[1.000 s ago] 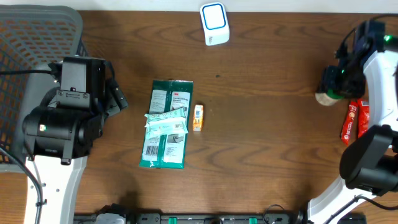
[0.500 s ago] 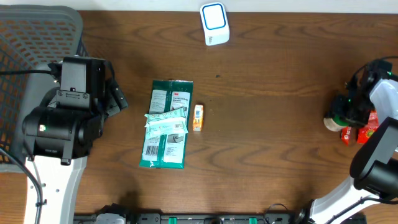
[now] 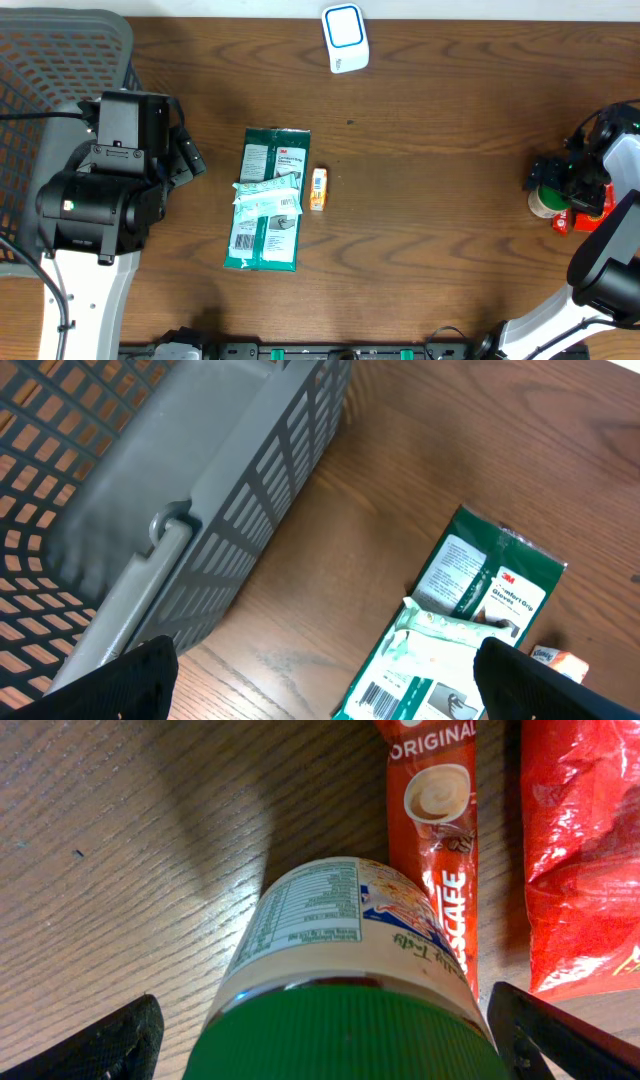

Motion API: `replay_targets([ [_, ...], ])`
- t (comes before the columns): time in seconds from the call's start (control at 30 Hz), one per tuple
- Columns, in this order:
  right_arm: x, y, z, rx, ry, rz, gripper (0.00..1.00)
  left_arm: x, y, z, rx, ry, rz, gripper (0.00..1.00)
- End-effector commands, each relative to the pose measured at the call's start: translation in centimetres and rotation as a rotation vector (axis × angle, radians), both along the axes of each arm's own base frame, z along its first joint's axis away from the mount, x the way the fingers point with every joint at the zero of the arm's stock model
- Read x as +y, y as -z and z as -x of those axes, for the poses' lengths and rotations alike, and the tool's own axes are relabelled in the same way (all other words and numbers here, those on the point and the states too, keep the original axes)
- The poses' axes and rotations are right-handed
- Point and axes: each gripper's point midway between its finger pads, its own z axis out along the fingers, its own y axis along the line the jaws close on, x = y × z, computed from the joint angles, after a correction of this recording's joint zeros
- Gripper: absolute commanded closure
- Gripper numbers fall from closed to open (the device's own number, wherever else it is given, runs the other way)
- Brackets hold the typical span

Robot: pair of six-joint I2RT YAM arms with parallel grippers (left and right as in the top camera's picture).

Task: Scan the item barcode
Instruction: 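Carry the jar right and set it beside the red bag, then release the jar and move the right gripper left over the Kleenex pack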

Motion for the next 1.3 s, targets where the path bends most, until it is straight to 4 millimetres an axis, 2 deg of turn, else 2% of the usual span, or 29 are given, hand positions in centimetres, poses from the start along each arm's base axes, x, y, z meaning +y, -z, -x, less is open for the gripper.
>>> replay_targets([
  [0.0,-0.4,-0.4,-0.1,-0.015,0.010,0.010,0.01,0.4,-0.3,0.1,-0.006,-0.016,-0.013,0.05],
  [0.1,-0.6,-0.6,-0.1,-0.015,0.013,0.020,0.01,0.4,-0.3,0.1,-0.006,-0.015,-0.013,0.05],
  [0.23,-1.4,-2.0,-0.7,-0.033,0.024,0.029,0.01,0.4,-0.3,0.1,-0.006,-0.015,-0.013,0.05],
  [0.37,-1.8,-5.6,-1.8,-0.058,0.029,0.020,0.01,0.4,-0.3,0.1,-0.006,-0.016,-0.013,0.05],
  [0.5,-0.7,-8.7,-2.8,-0.100,0.019,-0.039,0.01,0.4,-0.3,0.1,-0.006,-0.016,-0.013,0.05],
  [0.6,1.4,-10.3,-4.2,-0.172,0.004,-0.151,0.01,0.4,-0.3,0.1,-0.006,-0.016,-0.013,0.05],
  [0.7,5.5,-11.8,-5.9,-0.281,-0.015,-0.388,0.01,0.4,-0.3,0.1,-0.006,-0.016,-0.013,0.05],
  [0.8,9.1,-12.3,-6.0,-0.282,-0.046,-0.526,0.01,0.4,-0.3,0.1,-0.006,-0.016,-0.013,0.05],
  [0.9,11.6,-12.1,-5.8,-0.240,-0.084,-0.546,0.01,0.4,-0.3,0.1,-0.006,-0.016,-0.013,0.05],
  [1.07,17.2,-11.8,-6.2,-0.167,-0.148,-0.542,0.01,0.4,-0.3,0.1,-0.006,-0.016,-0.013,0.05],
  [1.27,23.8,-10.2,-7.2,-0.119,-0.206,-0.327,0.01,0.4,-0.3,0.1,-0.006,-0.016,-0.013,0.05],
])
